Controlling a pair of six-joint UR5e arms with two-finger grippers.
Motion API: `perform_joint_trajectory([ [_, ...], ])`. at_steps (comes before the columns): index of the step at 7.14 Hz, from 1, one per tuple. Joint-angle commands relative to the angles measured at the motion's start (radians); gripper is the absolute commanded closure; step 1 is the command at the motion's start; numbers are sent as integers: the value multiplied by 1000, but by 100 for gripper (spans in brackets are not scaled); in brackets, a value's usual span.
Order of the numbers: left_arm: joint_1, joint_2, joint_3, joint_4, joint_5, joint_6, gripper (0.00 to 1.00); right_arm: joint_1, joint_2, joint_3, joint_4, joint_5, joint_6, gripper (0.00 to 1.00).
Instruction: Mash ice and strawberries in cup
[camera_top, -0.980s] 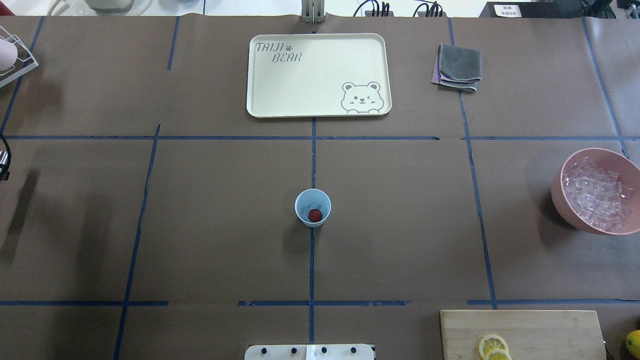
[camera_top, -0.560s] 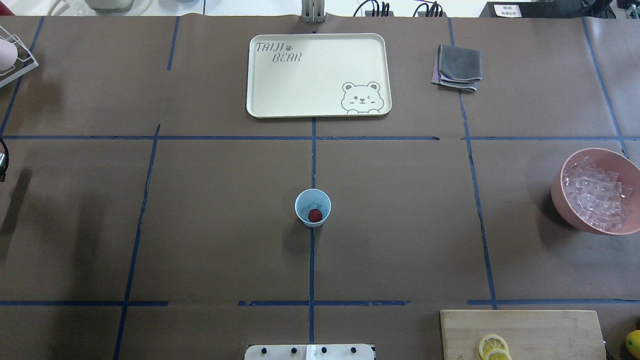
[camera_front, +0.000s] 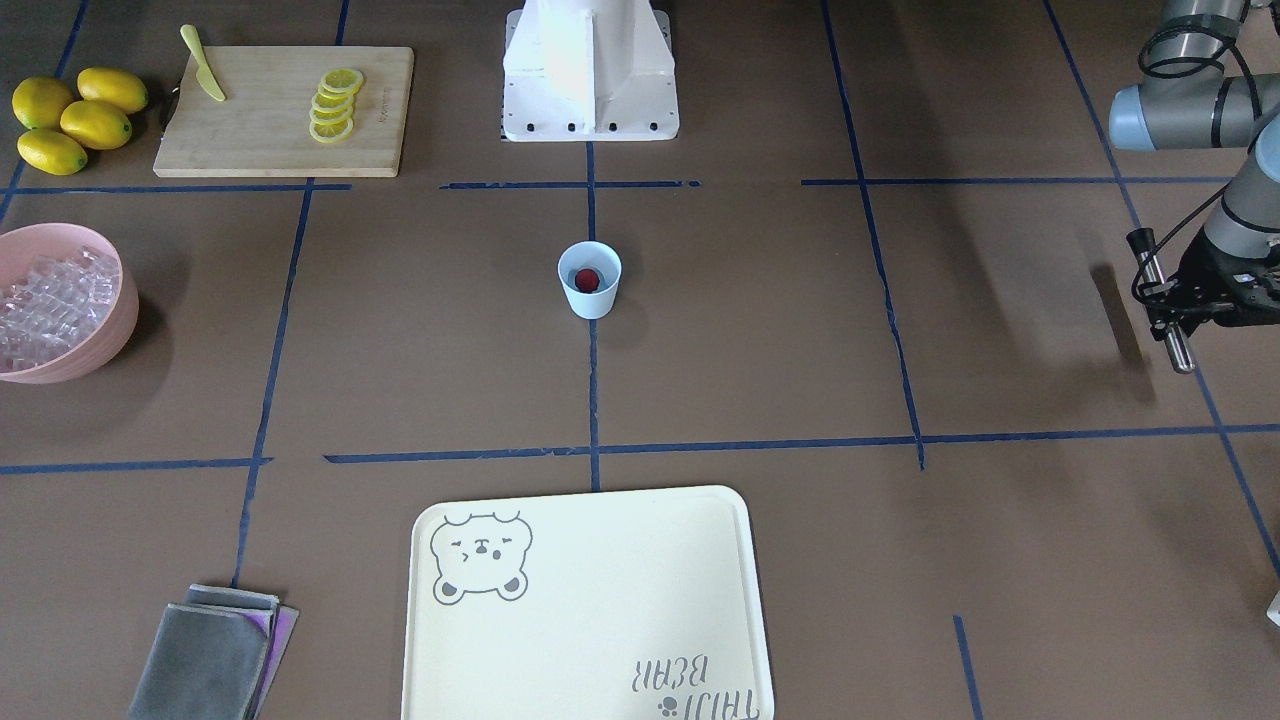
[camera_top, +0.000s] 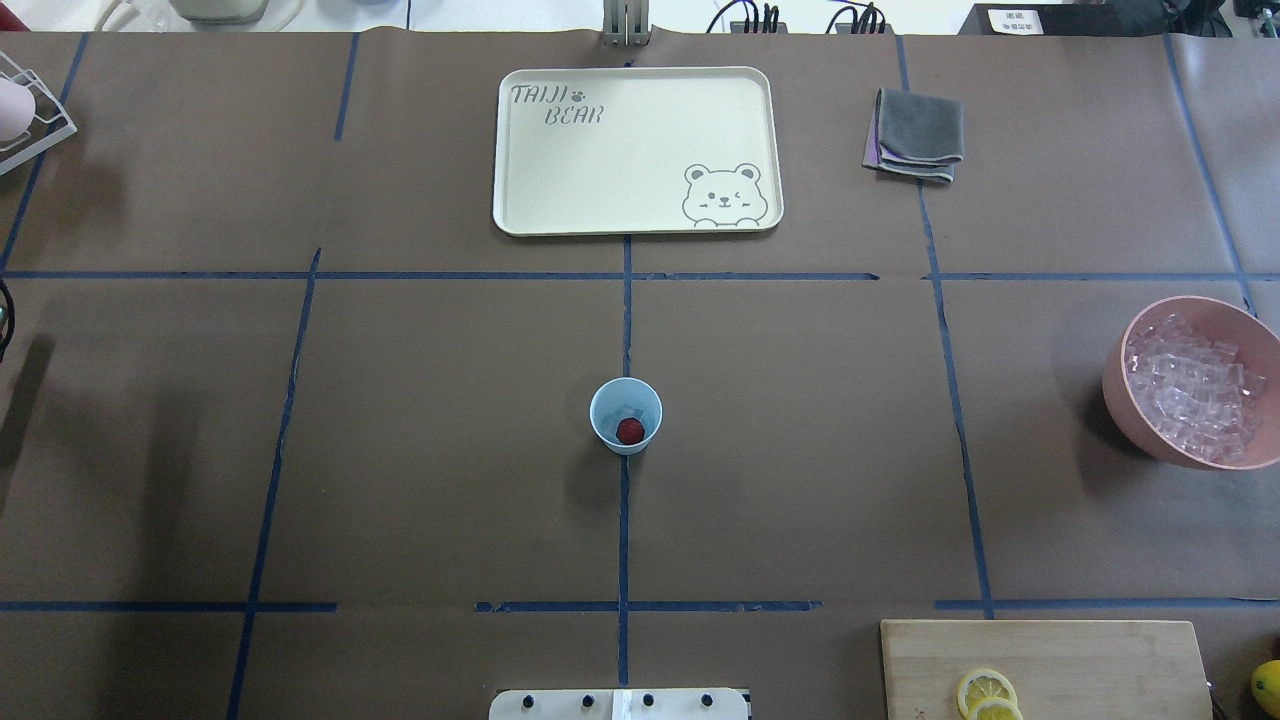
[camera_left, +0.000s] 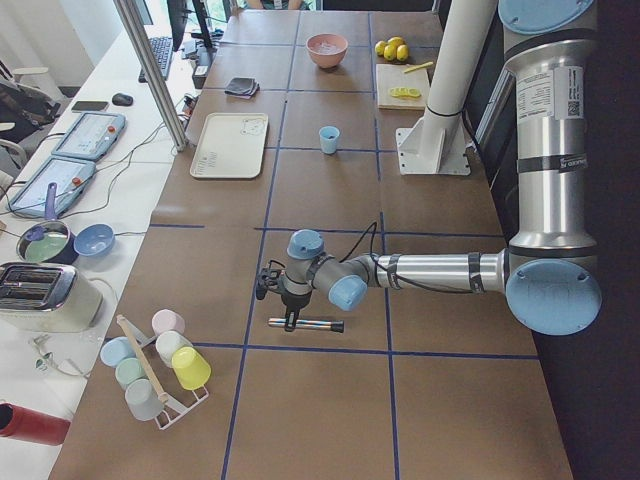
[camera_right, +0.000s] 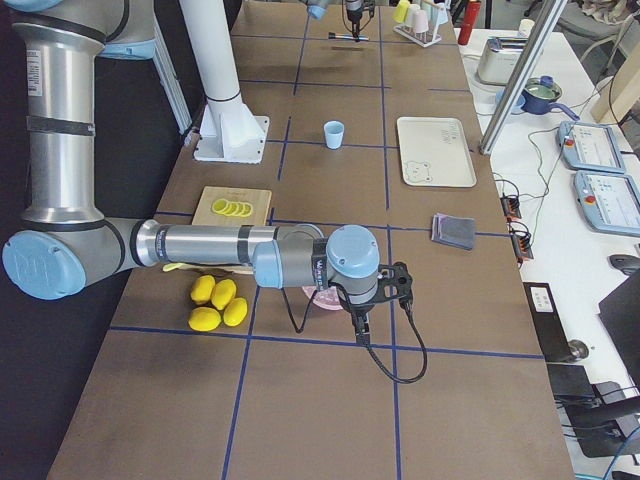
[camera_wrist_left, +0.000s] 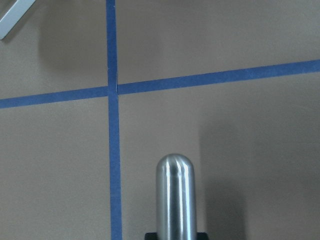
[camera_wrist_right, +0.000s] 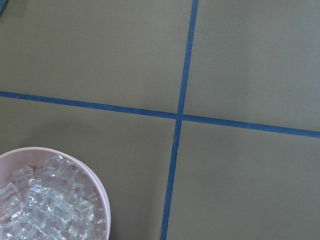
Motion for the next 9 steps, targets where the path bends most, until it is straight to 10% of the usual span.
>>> perform_joint_trajectory([
  [1,1,-1,0,0,1,-1,50,0,3,-1,0,0,0,1],
  [4,23,-2,0,0,21,-1,33,0,6,-2,0,0,0,1],
  [5,27,-2,0,0,24,1,2,0,7,-2,0,0,0,1],
  [9,7,-5,-25,76,-35,146,0,0,12,-2,0,0,0,1],
])
